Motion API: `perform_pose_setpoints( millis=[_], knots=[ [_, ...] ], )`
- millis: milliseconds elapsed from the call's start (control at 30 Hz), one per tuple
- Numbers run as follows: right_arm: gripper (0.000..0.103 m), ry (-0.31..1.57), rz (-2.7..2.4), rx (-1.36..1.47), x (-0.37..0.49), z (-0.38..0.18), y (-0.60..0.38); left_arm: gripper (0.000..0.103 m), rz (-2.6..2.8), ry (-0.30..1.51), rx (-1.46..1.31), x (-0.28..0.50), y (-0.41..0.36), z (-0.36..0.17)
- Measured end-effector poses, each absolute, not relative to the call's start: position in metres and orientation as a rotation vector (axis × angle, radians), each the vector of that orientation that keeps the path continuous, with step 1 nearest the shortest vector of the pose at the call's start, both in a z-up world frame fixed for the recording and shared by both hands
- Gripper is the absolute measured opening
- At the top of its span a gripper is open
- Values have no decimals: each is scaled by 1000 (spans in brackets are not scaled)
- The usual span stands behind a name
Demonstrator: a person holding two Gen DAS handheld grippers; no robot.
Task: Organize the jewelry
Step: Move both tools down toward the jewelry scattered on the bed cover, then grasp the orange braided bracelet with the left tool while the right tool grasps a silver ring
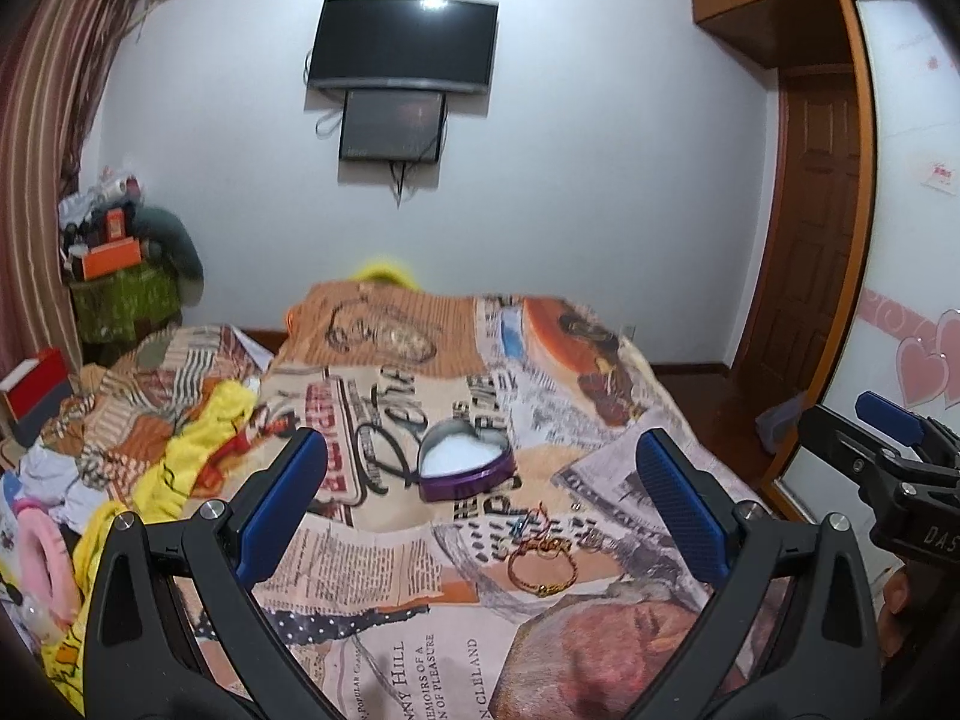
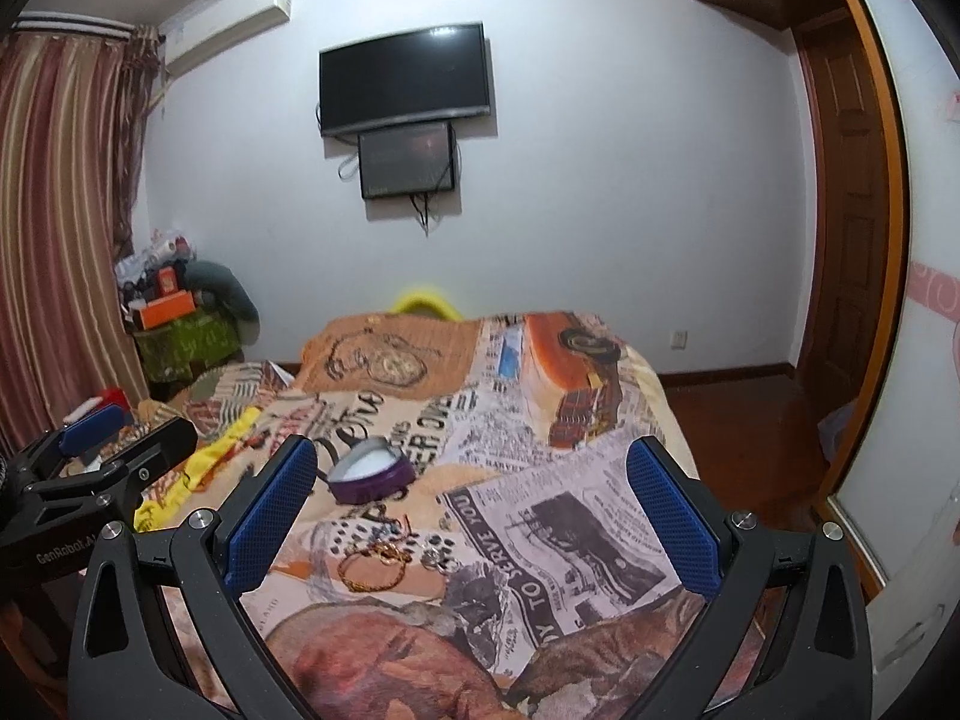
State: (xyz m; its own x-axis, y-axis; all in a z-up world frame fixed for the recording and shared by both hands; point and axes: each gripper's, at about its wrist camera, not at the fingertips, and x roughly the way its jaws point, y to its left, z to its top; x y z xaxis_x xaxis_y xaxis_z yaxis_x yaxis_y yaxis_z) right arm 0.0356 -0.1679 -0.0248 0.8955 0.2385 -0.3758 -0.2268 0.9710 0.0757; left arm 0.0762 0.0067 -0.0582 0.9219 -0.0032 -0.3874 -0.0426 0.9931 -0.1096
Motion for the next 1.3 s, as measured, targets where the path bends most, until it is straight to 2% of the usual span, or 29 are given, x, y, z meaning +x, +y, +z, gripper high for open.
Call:
perform_pose_setpoints(
  millis=[167, 567, 733, 933, 1067, 1300],
  knots=[
    [102, 475, 237, 37, 59, -40, -172, 102, 32, 480, -129, 102, 11, -82],
    [102, 710, 268, 4, 108, -100, -171, 84, 21, 730, -141, 155, 23, -151],
    [87, 775, 320, -6, 120, -119, -170, 66, -20, 806, -177, 166, 23, -169],
    [67, 824, 399, -32, 133, -132, -161, 58, -74, 844, -193, 175, 13, -178],
    [58, 844, 438, -66, 139, -138, -152, 51, -127, 859, -166, 178, 0, -183],
    [46, 858, 497, -108, 149, -144, -138, 32, -170, 875, -147, 181, -9, -188]
  ],
)
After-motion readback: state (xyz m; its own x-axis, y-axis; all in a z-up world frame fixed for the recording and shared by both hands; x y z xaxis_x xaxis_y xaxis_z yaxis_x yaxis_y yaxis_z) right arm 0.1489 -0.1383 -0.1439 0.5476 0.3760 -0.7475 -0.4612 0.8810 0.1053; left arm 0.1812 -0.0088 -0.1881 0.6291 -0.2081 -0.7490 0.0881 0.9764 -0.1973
